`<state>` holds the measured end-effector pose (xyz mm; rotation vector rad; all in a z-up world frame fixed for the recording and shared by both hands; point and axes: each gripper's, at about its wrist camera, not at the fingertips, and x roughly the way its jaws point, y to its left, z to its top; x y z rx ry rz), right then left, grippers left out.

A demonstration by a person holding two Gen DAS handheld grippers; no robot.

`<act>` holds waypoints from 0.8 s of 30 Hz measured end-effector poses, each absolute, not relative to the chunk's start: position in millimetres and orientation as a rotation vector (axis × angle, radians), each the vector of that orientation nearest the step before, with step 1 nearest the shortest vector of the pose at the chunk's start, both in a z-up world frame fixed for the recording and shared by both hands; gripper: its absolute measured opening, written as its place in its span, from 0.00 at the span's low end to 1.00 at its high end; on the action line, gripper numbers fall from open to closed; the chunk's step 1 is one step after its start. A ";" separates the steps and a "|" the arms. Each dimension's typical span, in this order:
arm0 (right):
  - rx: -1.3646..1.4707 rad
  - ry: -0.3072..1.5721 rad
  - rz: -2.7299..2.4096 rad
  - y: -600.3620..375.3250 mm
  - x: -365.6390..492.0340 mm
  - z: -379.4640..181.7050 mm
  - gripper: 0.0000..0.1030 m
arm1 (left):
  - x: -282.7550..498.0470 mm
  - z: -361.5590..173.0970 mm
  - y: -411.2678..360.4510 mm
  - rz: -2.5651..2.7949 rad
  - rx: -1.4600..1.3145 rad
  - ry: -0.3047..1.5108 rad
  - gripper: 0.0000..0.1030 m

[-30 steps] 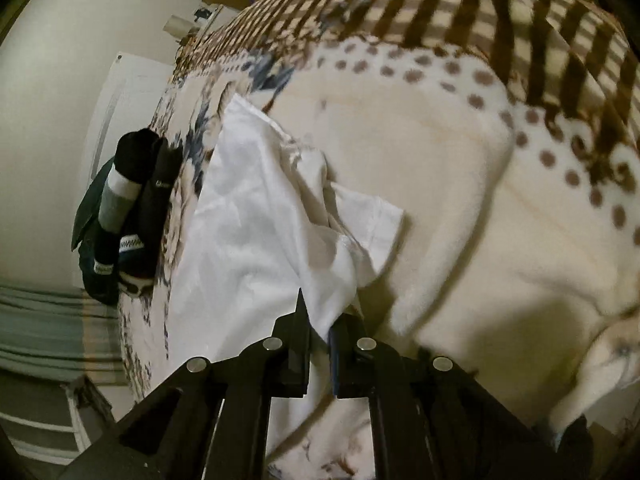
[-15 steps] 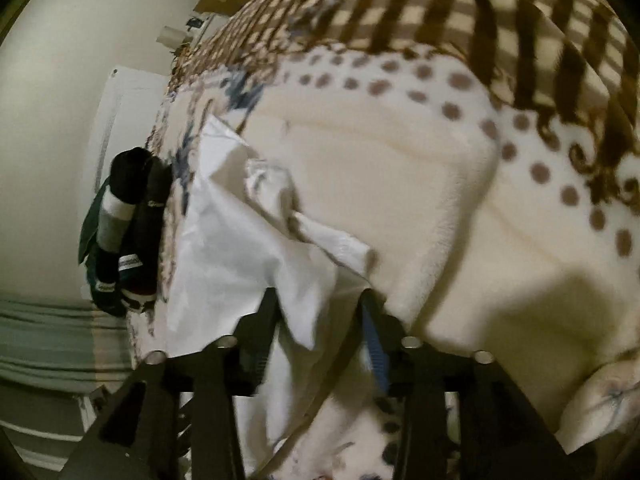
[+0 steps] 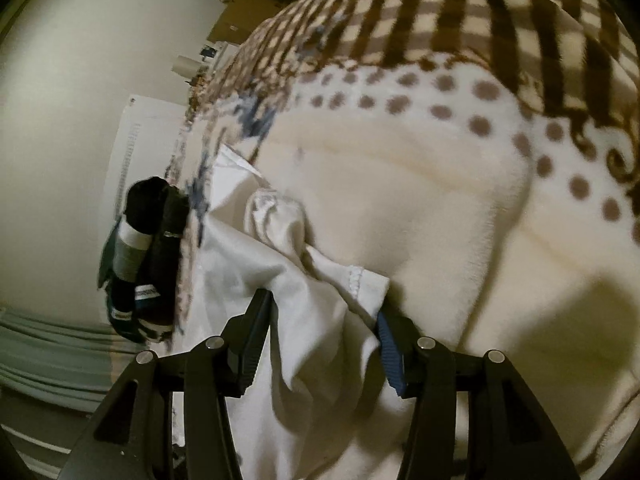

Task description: Fold small clothes

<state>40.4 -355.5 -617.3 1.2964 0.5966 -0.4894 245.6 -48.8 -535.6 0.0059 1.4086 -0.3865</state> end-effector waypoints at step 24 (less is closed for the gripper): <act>1.317 0.516 -0.247 -364.1 51.4 -635.1 0.54 | 240.1 -546.7 -67.2 -0.336 0.056 1.413 1.00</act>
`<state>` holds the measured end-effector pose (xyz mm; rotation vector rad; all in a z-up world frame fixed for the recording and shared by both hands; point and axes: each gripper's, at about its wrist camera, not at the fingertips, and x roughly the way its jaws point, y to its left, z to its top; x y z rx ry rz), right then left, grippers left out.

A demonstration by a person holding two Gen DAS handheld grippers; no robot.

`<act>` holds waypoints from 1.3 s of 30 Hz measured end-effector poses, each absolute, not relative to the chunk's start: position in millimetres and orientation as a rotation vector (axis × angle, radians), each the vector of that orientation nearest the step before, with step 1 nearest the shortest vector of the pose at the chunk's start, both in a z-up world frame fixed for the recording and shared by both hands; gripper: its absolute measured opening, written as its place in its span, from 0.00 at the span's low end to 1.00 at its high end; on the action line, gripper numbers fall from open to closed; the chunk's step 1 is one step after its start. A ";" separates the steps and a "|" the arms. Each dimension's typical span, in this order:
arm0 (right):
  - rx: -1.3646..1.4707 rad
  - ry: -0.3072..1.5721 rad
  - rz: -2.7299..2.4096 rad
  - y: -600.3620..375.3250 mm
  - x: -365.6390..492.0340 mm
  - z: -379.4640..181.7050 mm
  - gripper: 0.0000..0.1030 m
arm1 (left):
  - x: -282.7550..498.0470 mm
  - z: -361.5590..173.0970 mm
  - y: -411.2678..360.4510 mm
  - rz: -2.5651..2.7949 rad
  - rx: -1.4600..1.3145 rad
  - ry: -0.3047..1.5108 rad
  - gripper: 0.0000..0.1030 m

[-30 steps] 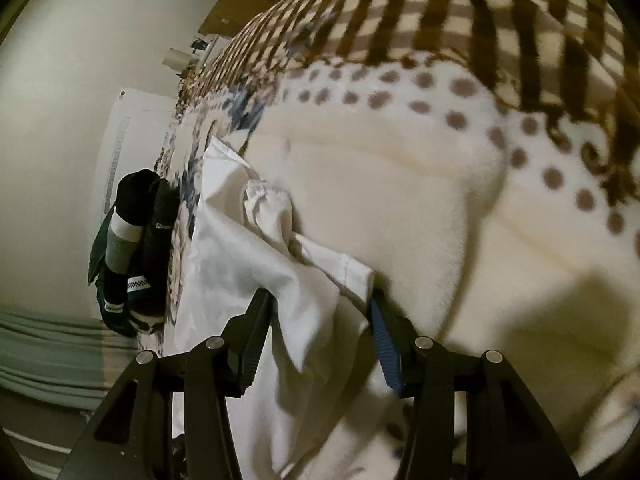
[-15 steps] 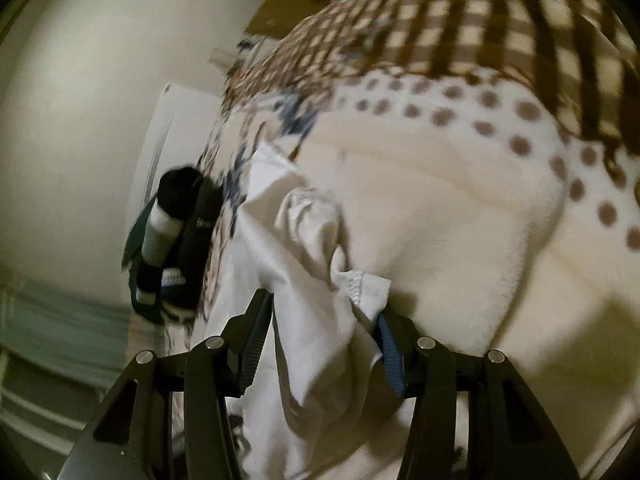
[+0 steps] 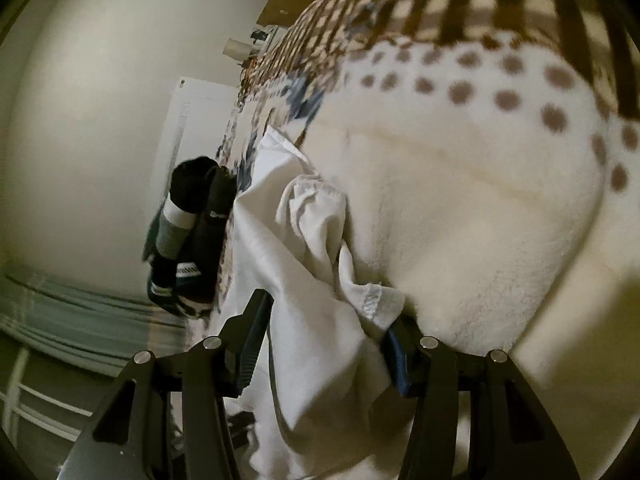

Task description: Fold small clothes

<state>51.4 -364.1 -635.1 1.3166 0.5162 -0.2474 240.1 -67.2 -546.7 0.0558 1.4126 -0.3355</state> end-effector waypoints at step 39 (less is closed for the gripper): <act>0.285 0.796 -0.149 -114.3 191.6 -469.3 0.19 | 206.6 -472.4 151.5 -0.050 -0.358 1.292 1.00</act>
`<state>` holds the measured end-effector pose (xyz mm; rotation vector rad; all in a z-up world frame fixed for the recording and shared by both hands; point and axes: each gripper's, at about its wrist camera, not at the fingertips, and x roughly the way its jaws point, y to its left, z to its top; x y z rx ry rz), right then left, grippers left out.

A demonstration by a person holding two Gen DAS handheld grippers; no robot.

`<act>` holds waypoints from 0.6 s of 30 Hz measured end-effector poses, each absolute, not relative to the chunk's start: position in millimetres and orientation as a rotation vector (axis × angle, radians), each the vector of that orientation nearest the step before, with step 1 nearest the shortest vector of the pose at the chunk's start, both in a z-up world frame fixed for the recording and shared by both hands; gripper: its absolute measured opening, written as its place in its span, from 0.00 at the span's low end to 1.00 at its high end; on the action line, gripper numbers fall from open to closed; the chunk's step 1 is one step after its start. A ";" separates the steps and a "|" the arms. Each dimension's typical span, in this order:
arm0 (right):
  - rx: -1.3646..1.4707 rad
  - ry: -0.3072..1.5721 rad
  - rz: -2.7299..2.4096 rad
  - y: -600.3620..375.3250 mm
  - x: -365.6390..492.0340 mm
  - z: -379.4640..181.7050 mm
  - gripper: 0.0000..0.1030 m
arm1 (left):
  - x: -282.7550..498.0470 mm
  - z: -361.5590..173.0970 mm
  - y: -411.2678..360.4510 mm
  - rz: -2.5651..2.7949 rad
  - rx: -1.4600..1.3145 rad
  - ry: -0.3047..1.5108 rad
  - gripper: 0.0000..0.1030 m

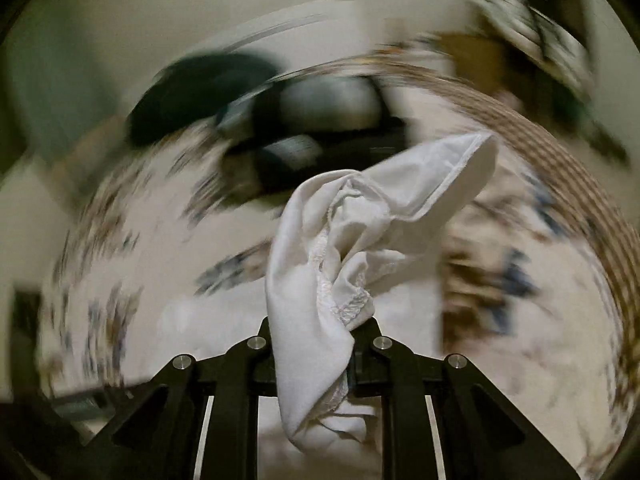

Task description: Fold small clothes

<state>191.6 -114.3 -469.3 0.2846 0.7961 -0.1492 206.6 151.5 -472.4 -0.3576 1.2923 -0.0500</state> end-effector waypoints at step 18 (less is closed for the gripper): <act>0.411 1.206 0.337 -35.6 181.5 -498.9 0.81 | 188.9 -448.7 196.6 0.014 -0.566 1.181 1.00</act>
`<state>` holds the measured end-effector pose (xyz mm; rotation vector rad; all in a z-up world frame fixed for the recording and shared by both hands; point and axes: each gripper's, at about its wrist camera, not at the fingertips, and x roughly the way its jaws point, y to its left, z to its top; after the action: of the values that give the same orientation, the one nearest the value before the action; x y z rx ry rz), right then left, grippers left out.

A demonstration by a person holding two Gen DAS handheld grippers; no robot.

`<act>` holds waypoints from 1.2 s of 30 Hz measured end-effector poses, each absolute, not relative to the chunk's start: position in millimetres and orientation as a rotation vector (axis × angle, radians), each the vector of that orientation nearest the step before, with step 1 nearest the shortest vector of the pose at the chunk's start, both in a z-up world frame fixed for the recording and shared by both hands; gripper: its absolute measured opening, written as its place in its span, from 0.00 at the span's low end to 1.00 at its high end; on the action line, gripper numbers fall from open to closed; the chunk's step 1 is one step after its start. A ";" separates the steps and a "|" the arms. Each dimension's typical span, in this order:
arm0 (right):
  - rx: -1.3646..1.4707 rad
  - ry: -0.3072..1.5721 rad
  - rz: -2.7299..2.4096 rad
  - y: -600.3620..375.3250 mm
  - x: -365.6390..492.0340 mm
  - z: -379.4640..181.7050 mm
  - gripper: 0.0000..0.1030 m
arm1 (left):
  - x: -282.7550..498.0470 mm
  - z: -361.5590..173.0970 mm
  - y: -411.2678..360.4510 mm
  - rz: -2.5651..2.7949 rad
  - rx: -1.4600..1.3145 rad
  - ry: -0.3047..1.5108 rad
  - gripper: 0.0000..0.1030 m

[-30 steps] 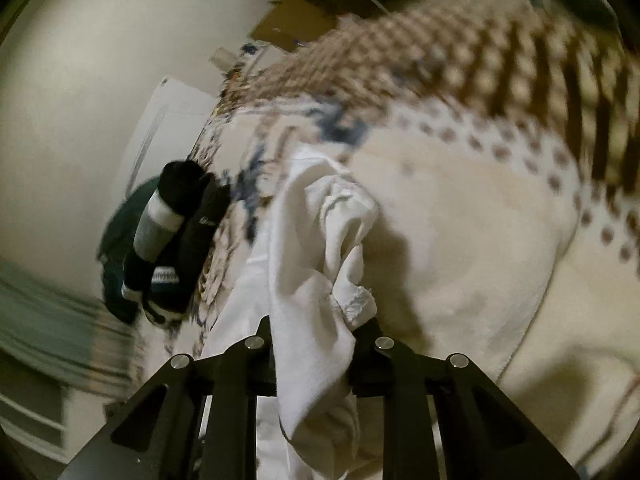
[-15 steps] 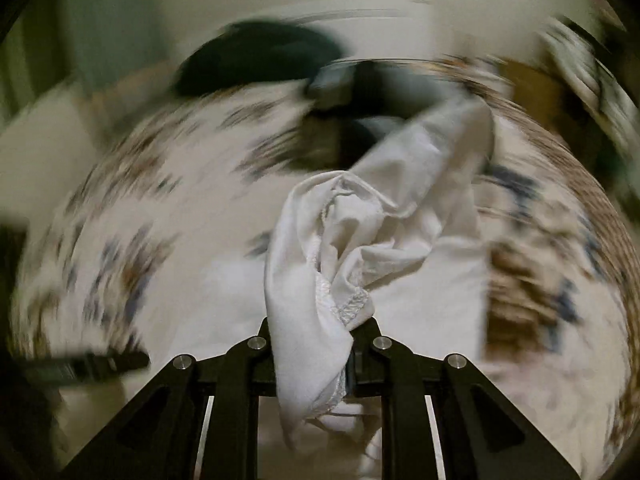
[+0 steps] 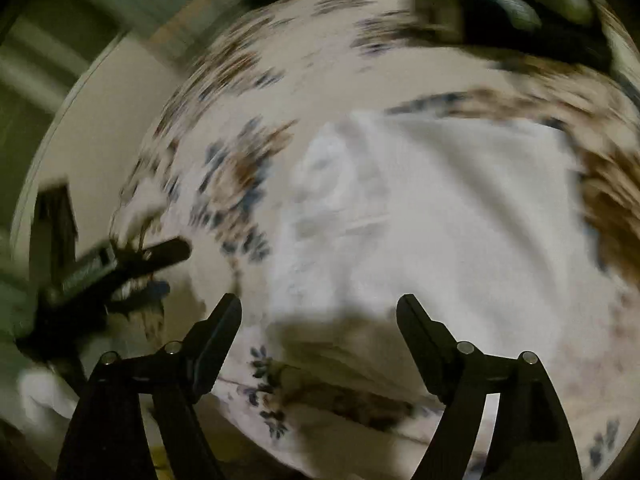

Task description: Fold small clothes

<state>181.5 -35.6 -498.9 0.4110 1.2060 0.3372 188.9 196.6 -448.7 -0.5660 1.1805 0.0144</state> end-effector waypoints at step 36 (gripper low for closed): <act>0.640 1.493 0.502 -183.0 351.0 -603.7 0.80 | 233.9 -467.0 108.6 0.253 -0.457 1.170 1.00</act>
<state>351.0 -183.0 -603.7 0.6396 1.4928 0.5022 233.9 108.6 -467.0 -0.4575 1.1699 0.2534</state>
